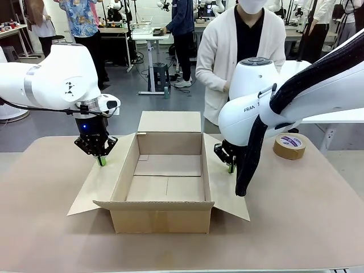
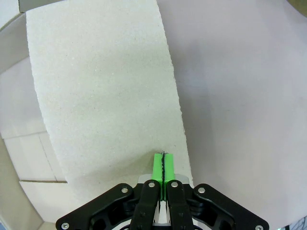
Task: Wrap the clocks to prevent damage.
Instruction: Once the human has placed the objects inside and stepped back, release both hands from the side flaps of the Package Box.
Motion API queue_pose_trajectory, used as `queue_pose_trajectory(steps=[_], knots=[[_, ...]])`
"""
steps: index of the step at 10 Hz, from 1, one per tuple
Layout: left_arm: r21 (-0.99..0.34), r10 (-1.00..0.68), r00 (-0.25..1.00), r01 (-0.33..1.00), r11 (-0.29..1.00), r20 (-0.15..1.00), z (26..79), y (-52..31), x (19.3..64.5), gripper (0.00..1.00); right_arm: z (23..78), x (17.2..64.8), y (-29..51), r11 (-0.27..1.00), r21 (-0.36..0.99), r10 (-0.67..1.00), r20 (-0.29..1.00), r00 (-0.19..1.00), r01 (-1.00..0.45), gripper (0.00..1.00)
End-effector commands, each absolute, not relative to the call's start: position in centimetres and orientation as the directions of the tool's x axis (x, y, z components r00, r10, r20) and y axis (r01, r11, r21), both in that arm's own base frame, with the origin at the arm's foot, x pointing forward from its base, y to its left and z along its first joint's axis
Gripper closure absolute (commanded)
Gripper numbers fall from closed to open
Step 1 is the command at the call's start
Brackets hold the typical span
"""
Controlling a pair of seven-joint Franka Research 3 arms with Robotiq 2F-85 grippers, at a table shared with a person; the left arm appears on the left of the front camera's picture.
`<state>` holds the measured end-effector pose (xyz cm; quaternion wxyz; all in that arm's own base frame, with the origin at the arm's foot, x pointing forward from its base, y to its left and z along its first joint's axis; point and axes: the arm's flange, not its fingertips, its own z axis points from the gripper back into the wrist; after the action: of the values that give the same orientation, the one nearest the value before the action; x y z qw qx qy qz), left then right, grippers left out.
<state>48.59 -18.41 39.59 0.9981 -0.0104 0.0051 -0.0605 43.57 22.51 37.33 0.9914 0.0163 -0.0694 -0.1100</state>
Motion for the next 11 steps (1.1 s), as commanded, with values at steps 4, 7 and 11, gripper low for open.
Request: queue_pose_trajectory(steps=[4,7,11], knots=[[-0.007,-0.125,0.992,0.125,0.992,-0.016,39.59,-18.35,48.58,1.0,36.99,43.46,22.62,0.976,0.046,-0.218,0.13,0.967,0.213,0.99],[-0.007,-0.125,0.992,0.125,0.992,-0.016,39.59,-18.35,48.58,1.0,36.99,43.46,22.62,0.976,0.046,-0.218,0.13,0.967,0.213,0.99],[-0.007,-0.125,0.992,0.125,0.992,-0.016,39.59,-18.35,48.58,1.0,36.99,43.46,22.62,0.976,0.046,-0.218,0.13,0.967,0.213,0.99]])
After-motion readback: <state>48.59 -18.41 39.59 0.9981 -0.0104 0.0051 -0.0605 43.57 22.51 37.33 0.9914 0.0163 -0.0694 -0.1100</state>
